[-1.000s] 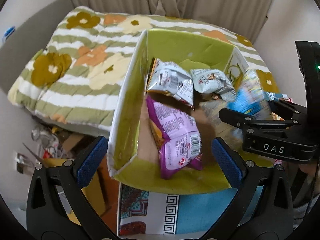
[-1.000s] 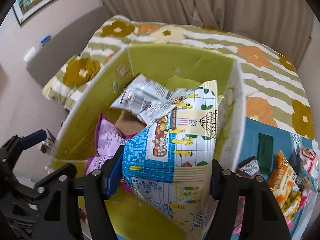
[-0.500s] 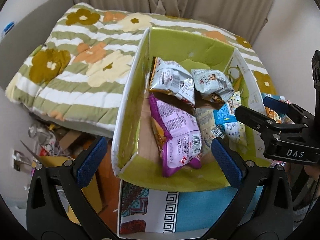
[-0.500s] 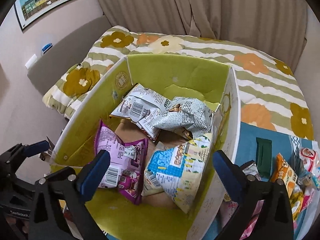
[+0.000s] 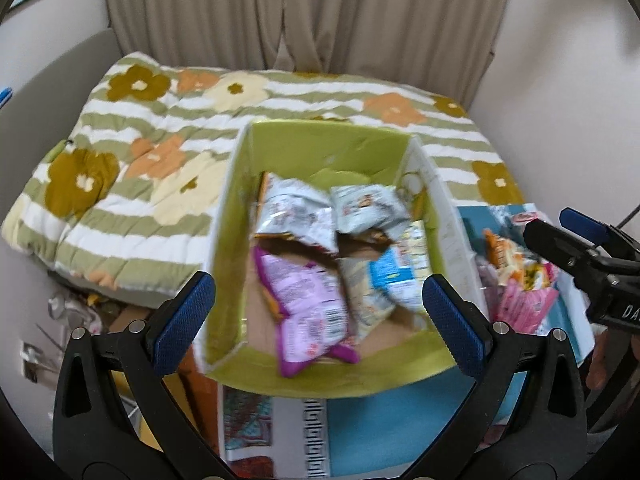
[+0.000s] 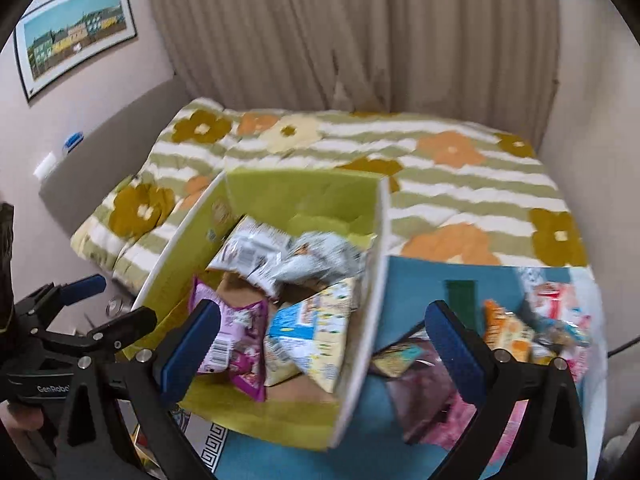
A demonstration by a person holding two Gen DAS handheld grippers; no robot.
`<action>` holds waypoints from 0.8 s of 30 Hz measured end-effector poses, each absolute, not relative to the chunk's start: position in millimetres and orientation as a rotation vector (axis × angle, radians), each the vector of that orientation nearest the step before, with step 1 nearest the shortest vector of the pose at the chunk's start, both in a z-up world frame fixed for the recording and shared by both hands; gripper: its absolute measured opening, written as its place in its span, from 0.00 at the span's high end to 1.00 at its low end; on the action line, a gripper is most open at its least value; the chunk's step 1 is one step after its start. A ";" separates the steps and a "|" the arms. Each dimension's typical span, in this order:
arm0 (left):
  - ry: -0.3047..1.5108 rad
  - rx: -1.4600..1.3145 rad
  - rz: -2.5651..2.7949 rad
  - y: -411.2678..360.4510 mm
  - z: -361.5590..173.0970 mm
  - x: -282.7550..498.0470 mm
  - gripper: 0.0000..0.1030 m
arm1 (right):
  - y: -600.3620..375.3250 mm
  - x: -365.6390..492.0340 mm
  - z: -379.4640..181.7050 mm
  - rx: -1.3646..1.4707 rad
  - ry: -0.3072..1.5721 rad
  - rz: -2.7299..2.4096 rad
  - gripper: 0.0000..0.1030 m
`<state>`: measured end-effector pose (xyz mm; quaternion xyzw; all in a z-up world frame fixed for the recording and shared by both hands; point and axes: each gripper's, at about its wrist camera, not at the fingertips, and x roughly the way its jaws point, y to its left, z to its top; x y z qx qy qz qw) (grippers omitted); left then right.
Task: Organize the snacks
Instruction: 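Move both tools back over the remaining snacks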
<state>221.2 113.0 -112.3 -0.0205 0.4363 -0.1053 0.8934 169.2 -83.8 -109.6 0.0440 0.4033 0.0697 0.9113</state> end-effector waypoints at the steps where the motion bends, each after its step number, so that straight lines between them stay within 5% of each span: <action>1: 0.900 -0.045 -0.225 108.5 -109.9 218.9 0.01 | -89.0 165.5 -105.8 0.099 0.821 0.137 0.01; 24: 0.851 0.011 -0.351 -131.7 -114.6 120.5 0.01 | -320.3 36.9 -83.7 0.185 0.722 -0.048 0.01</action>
